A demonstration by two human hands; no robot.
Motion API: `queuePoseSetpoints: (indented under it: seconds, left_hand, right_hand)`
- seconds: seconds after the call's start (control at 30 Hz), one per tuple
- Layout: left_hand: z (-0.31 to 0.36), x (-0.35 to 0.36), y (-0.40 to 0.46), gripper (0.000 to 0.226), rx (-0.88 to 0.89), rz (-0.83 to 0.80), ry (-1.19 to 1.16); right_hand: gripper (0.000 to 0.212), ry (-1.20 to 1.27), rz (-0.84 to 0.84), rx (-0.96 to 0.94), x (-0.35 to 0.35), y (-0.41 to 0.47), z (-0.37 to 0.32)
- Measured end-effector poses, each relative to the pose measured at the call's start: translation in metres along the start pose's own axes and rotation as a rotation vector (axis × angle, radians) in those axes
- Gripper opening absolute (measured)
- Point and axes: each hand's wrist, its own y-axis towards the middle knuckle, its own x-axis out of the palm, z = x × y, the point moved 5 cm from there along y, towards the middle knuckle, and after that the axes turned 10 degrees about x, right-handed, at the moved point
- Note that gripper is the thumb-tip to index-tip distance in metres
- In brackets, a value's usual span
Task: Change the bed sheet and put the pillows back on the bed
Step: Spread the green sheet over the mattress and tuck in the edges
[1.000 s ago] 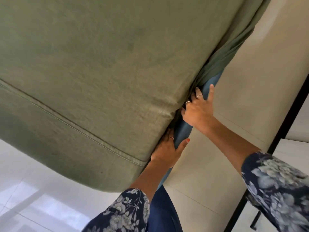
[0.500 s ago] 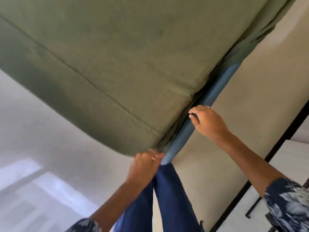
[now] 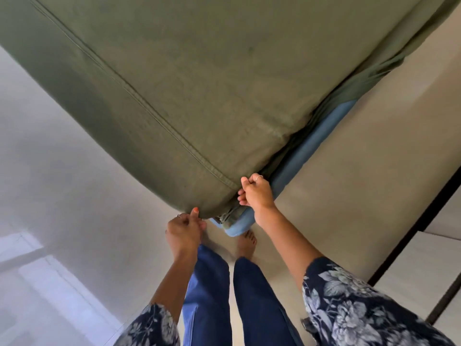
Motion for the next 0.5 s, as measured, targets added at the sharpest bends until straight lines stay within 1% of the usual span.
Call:
queuePoseSetpoints:
  seconds: [0.13,0.2,0.27,0.33,0.37,0.4,0.43,0.5]
  left_hand:
    - [0.0,-0.004,-0.008,0.042,0.151,0.036,0.074]
    - [-0.003,-0.003,-0.007,0.041,0.163,0.03,0.064]
    - [-0.007,0.001,-0.008,0.039,0.1,-0.015,-0.021]
    - [-0.01,0.009,-0.015,0.04,-0.066,-0.052,-0.217]
    - [-0.009,0.015,-0.02,0.044,-0.18,-0.063,-0.361]
    - [-0.006,0.022,-0.025,0.053,-0.296,-0.083,-0.525]
    - [-0.002,0.03,-0.027,0.067,-0.396,-0.106,-0.711]
    - [0.009,0.043,-0.027,0.095,-0.535,-0.111,-1.063]
  right_hand:
    - [0.03,0.211,-0.107,0.084,0.005,-0.008,0.007]
    - [0.027,0.287,-0.114,0.127,0.008,-0.013,0.014]
    - [0.022,0.353,-0.118,0.176,0.011,-0.019,0.018]
    - [0.014,0.412,-0.099,0.196,0.009,-0.023,0.02]
    - [0.02,0.445,-0.092,0.193,0.006,-0.025,0.018]
    - [0.032,0.497,-0.101,0.185,0.004,-0.026,0.013]
    - [0.047,0.562,-0.131,0.184,0.003,-0.027,0.007]
    - [0.069,0.685,-0.246,0.206,0.006,-0.029,-0.006]
